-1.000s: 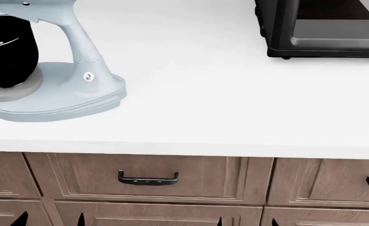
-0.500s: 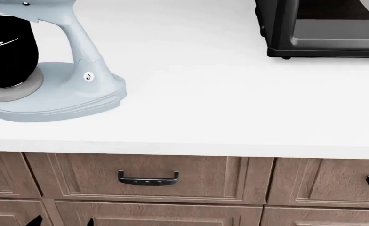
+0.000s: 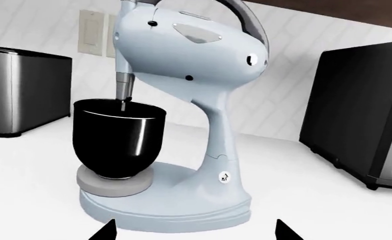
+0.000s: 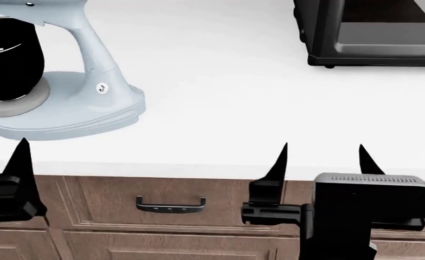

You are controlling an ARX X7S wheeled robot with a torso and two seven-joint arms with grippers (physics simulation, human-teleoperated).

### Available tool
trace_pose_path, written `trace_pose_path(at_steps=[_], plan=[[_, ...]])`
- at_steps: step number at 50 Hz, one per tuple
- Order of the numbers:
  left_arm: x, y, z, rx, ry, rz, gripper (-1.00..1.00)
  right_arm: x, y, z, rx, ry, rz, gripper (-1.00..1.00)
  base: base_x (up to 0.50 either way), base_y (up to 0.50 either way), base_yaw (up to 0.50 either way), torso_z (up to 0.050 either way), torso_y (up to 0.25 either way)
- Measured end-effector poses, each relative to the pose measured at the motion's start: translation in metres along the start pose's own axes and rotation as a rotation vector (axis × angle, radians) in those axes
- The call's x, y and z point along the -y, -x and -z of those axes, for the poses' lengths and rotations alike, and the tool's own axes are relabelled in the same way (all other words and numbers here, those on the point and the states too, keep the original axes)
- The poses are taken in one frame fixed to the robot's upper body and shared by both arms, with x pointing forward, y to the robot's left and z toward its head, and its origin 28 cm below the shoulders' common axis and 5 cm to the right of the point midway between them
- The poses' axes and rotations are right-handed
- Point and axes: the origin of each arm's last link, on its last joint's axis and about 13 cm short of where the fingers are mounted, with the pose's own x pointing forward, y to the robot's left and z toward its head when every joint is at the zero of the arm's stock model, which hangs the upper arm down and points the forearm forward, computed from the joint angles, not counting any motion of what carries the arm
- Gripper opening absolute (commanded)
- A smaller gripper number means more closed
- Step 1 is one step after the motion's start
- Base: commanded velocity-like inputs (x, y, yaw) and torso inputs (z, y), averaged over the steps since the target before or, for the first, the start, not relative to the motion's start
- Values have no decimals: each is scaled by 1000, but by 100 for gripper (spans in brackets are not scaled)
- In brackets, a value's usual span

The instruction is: Open the stand mixer head.

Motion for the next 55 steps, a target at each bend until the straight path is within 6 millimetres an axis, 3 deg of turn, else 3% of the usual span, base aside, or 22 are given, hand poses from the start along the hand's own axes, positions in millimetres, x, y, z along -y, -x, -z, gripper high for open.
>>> trace_pose_path(at_steps=[18, 50, 55], plan=[[3, -3, -19, 47, 6, -13, 100, 2, -4, -17, 68, 12, 11, 100, 0, 452, 0, 0, 0], [3, -3, -23, 72, 7, -28, 100, 0, -4, -21, 79, 19, 8, 100, 0, 499, 0, 0, 0], [1, -3, -24, 75, 6, -34, 100, -1, -4, -19, 69, 9, 0, 100, 400, 0, 0, 0, 0]])
